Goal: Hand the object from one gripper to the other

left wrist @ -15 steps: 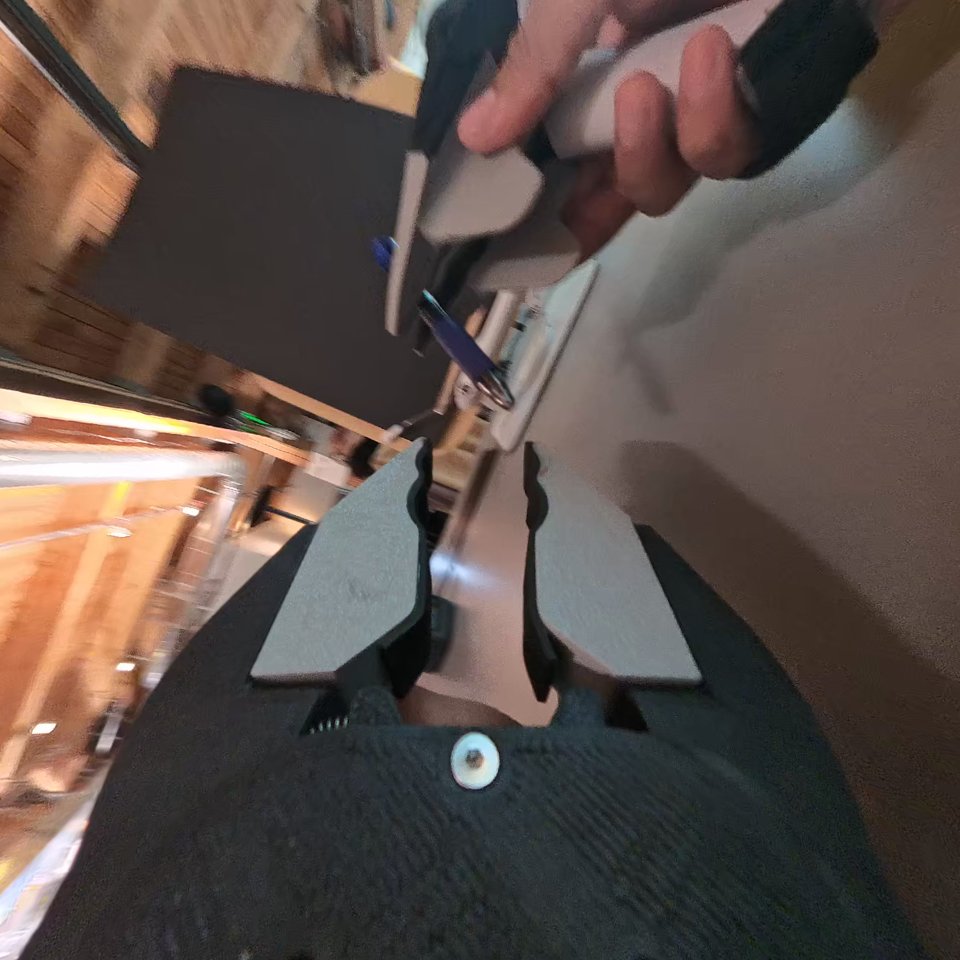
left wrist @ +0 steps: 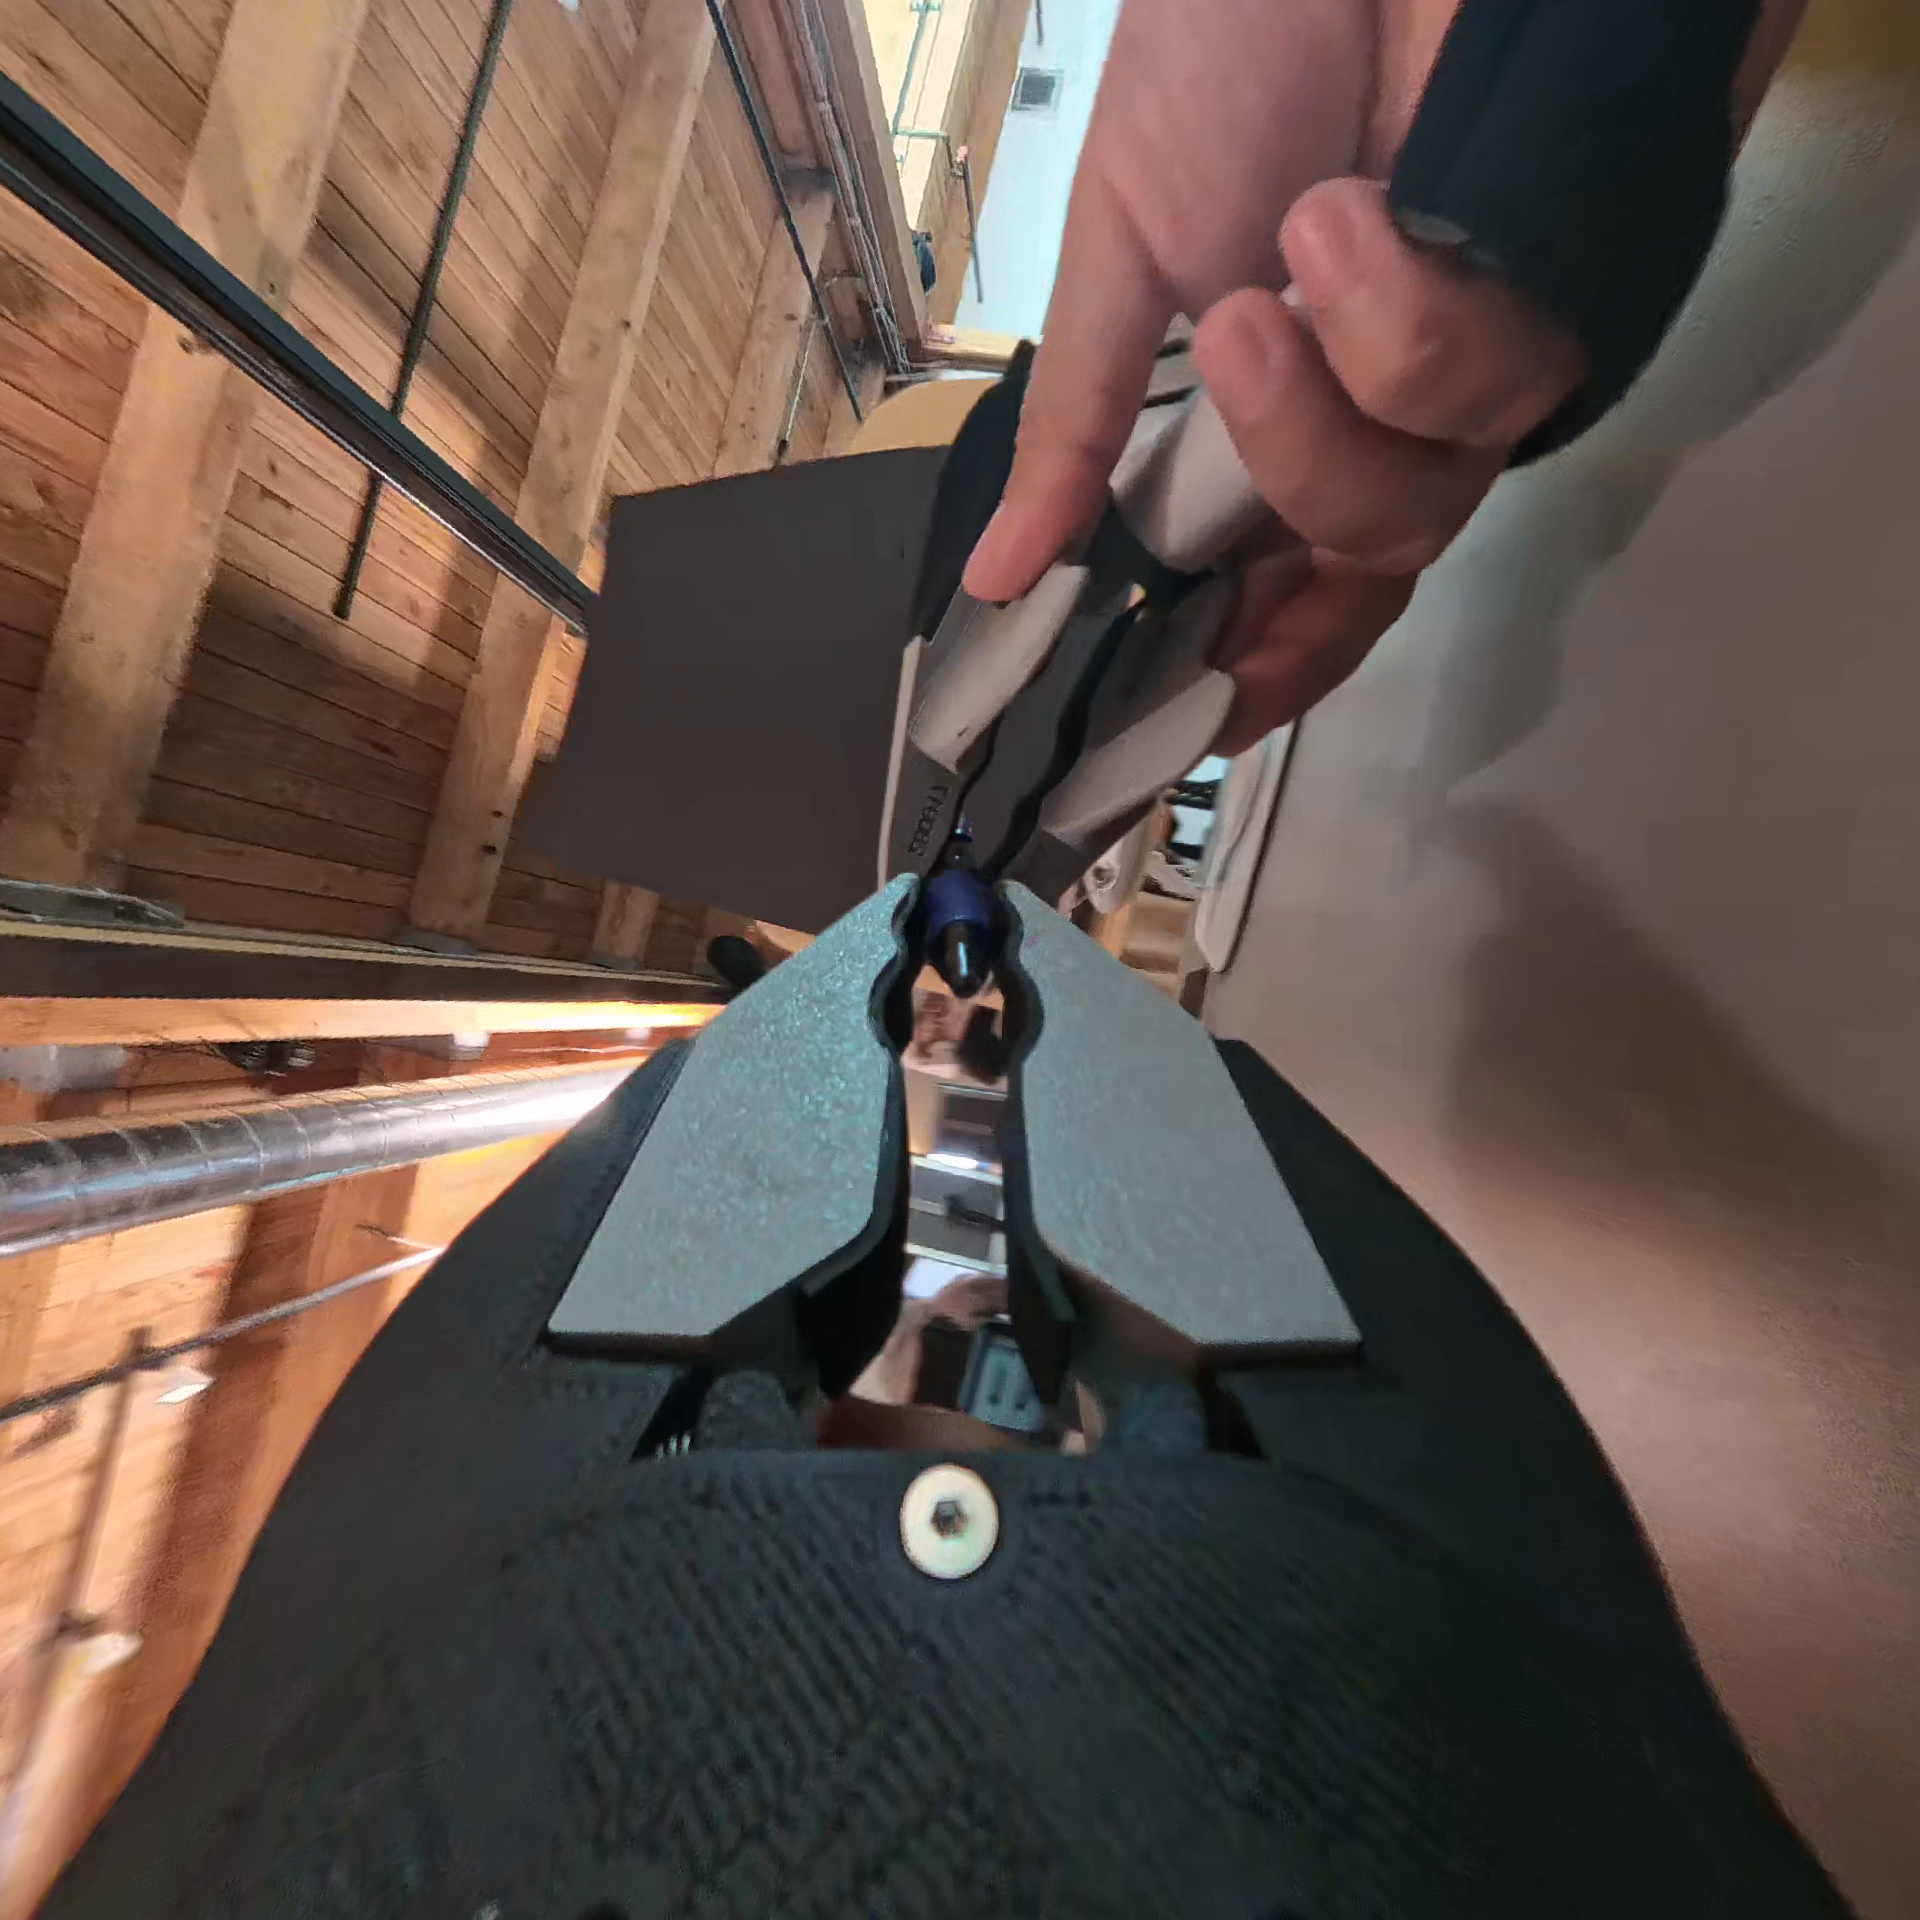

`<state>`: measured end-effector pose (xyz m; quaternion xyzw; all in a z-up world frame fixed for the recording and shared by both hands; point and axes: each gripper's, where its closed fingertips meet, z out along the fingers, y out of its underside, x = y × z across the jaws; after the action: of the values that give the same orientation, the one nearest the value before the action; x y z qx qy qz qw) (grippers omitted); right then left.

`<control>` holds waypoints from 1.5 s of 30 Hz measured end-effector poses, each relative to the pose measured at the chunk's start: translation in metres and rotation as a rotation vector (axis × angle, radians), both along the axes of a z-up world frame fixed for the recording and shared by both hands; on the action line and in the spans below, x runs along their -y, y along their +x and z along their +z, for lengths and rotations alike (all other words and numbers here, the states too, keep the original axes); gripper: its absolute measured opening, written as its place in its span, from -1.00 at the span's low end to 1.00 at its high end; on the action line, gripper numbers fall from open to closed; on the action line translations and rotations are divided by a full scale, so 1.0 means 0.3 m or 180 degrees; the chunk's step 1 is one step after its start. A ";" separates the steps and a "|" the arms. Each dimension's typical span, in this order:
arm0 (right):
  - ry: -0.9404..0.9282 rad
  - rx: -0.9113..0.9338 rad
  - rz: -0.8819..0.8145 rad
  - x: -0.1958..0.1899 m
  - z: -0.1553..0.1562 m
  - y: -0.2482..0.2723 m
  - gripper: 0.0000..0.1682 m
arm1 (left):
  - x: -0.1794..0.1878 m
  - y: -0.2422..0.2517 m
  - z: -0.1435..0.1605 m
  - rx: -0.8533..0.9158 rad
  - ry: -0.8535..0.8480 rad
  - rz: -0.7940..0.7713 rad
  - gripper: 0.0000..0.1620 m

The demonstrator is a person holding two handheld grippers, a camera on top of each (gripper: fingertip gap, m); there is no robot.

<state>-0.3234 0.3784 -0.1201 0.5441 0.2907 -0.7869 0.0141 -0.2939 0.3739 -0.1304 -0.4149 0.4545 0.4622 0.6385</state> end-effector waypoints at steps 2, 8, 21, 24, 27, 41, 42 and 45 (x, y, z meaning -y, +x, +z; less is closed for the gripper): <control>0.0113 0.0015 -0.0037 -0.006 -0.004 0.002 -0.89 | -0.001 -0.006 0.005 0.0334 -0.0200 -0.0099 -0.89; 0.0715 0.0086 -0.0588 -0.092 0.004 0.016 -0.73 | -0.019 -0.138 0.060 0.1799 -0.0571 -0.0253 -0.88; 0.4345 0.0948 -0.1617 -0.162 -0.080 0.000 -0.14 | -0.026 -0.191 0.029 0.3873 -0.1900 -0.1107 -0.89; 0.4687 0.0926 -0.1370 -0.108 -0.117 -0.021 -0.23 | -0.021 -0.148 -0.002 0.3983 -0.2273 -0.1244 -0.90; 0.5107 0.0968 -0.1206 -0.082 -0.151 -0.028 -0.57 | -0.021 -0.140 -0.020 0.4044 -0.2422 -0.1254 -0.89; 0.5541 0.1013 -0.1037 -0.041 -0.202 -0.054 -0.91 | -0.006 -0.132 -0.006 0.4507 -0.2714 -0.1600 -0.90; 0.5443 0.1006 -0.1038 -0.038 -0.199 -0.056 -0.91 | -0.006 -0.132 0.001 0.4500 -0.2662 -0.1620 -0.90; 0.4967 0.0972 -0.0998 -0.028 -0.189 -0.059 -0.91 | -0.011 -0.138 0.017 0.4373 -0.2391 -0.1544 -0.82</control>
<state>-0.3412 0.3868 -0.1769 0.5330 0.6711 -0.2674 -0.4404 -0.3354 0.3770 -0.1252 -0.6819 0.1635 -0.2290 0.6752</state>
